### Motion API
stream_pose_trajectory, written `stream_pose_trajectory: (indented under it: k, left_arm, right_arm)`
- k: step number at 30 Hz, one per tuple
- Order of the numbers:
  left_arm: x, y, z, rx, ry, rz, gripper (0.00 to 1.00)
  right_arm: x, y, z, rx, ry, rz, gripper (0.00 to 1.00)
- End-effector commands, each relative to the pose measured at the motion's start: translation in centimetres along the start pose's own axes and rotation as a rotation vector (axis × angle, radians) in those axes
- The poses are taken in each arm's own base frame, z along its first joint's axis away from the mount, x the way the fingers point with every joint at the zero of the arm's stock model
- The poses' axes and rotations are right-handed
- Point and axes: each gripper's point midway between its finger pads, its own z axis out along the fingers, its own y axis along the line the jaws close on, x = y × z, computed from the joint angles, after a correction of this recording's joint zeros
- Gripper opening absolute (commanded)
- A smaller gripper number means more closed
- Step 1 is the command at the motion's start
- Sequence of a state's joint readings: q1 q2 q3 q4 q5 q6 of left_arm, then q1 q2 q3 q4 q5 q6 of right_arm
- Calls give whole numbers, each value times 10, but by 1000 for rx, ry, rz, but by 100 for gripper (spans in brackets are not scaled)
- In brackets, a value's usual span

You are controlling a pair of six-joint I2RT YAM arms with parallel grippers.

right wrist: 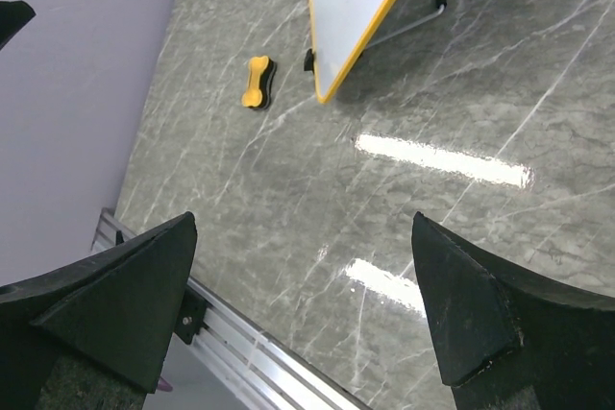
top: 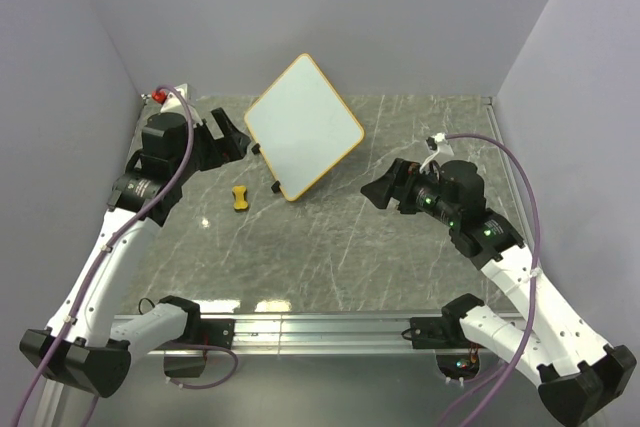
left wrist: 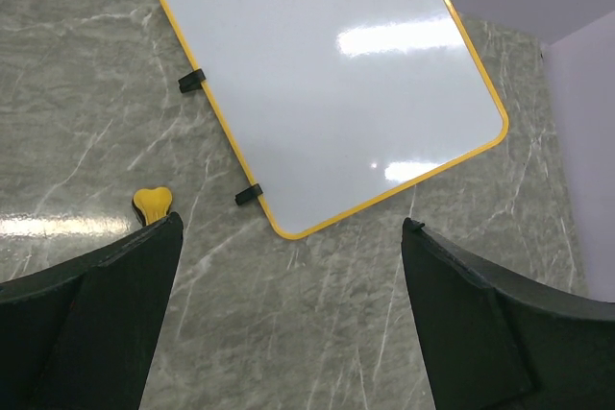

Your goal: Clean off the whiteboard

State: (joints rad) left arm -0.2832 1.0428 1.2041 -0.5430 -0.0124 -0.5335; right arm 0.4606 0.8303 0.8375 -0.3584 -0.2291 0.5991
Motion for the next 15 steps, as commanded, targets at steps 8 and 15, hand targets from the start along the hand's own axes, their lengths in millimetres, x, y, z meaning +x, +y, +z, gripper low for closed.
stream_pose_trajectory:
  k: [8, 15]
  left_arm:
    - [-12, -2, -5, -4, -37, 37, 99]
    - [-7, -6, -1, 39, -26, 73, 99]
  right_arm:
    - [-18, 15, -4, -42, -51, -40, 100]
    - [-20, 14, -5, -28, -48, -69, 100]
